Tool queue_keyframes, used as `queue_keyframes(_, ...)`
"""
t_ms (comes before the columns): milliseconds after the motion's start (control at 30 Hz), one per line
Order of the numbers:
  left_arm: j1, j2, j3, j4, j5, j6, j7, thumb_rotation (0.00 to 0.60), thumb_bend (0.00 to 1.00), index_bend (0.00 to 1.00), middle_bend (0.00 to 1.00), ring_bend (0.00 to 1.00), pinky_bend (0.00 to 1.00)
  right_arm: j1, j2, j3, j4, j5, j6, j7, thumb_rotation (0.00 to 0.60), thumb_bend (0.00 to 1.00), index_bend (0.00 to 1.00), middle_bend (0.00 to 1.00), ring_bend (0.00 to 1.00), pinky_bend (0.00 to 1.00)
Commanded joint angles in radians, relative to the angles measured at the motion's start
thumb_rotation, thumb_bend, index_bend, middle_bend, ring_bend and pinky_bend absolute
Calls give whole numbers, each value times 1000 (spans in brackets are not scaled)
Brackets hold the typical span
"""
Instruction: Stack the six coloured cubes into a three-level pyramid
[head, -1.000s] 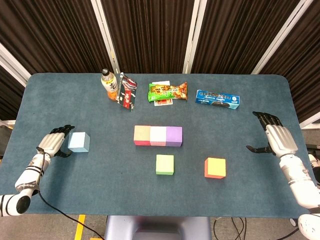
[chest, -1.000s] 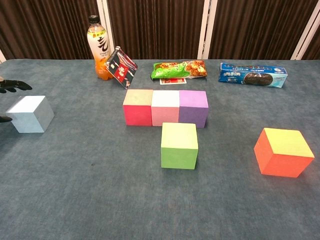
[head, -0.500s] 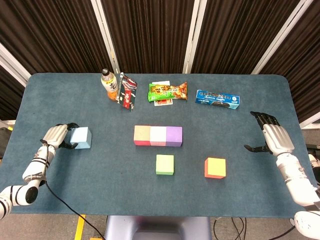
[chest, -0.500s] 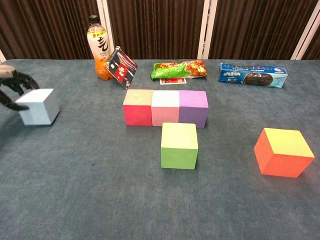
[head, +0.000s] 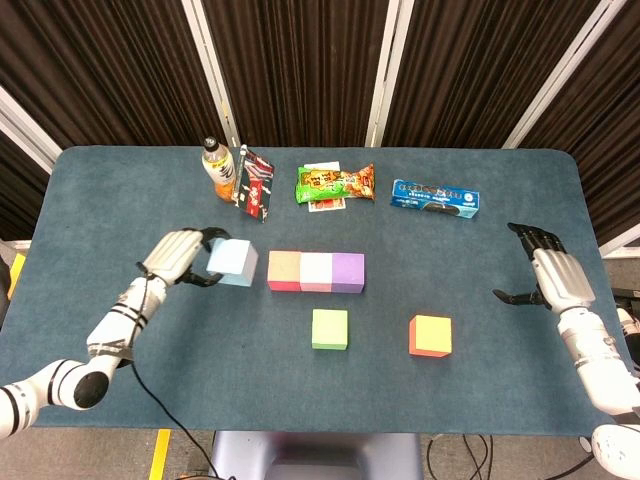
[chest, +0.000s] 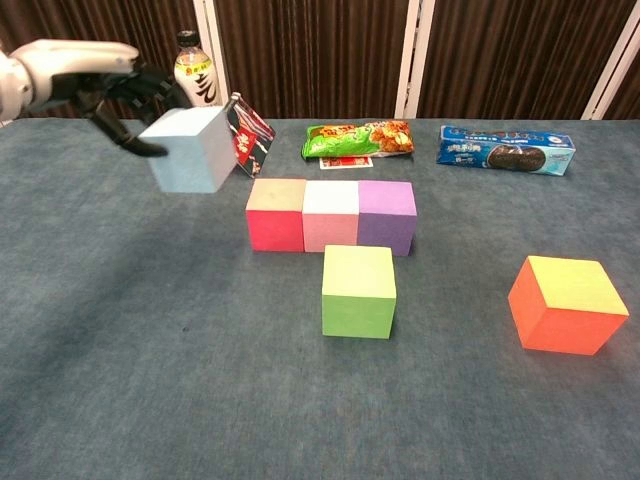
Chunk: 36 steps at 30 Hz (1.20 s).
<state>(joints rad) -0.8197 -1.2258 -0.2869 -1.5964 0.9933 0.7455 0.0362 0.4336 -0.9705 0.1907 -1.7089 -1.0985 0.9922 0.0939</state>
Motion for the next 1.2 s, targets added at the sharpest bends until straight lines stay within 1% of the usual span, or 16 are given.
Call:
queue_keyframes(33, -106, -18, -25, -70, -129, 38, 167, 600, 322, 335, 451, 388, 265, -2, 0, -1, 5, -5, -2, 8, 600, 279, 79, 168, 26, 103)
queue_keyframes(167, -201, -103, -10, -62, -288, 102, 331, 600, 321, 321, 451, 387, 270, -5, 2, -2, 11, -16, -6, 22, 600, 279, 79, 168, 26, 103)
queue_keyframes(267, -260, -156, -5, -49, -396, 145, 421, 600, 322, 306, 451, 387, 275, -8, 6, -2, 14, -23, -6, 32, 600, 278, 79, 167, 26, 103)
queue_keyframes(467, -355, -234, -6, -16, -566, 210, 554, 600, 323, 281, 444, 387, 275, -13, 8, -3, 22, -32, -10, 52, 600, 278, 74, 167, 26, 103)
queue_keyframes(567, -389, -260, -14, -5, -623, 235, 595, 600, 322, 274, 444, 387, 275, -14, 10, -4, 24, -38, -11, 58, 600, 278, 74, 167, 26, 103)
queue_keyframes(767, -433, -307, -19, 13, -675, 309, 668, 600, 322, 250, 444, 387, 276, -14, 12, -3, 26, -45, -15, 64, 600, 278, 74, 167, 26, 103)
queue_keyframes(967, -433, -357, -32, 25, -680, 396, 679, 600, 322, 226, 439, 380, 275, -15, 14, -4, 31, -50, -18, 71, 600, 279, 73, 167, 26, 103)
queue_keyframes(1200, -414, -376, -59, 17, -714, 417, 674, 600, 323, 188, 412, 372, 278, -16, 11, -5, 41, -58, -23, 85, 600, 279, 72, 167, 26, 103)
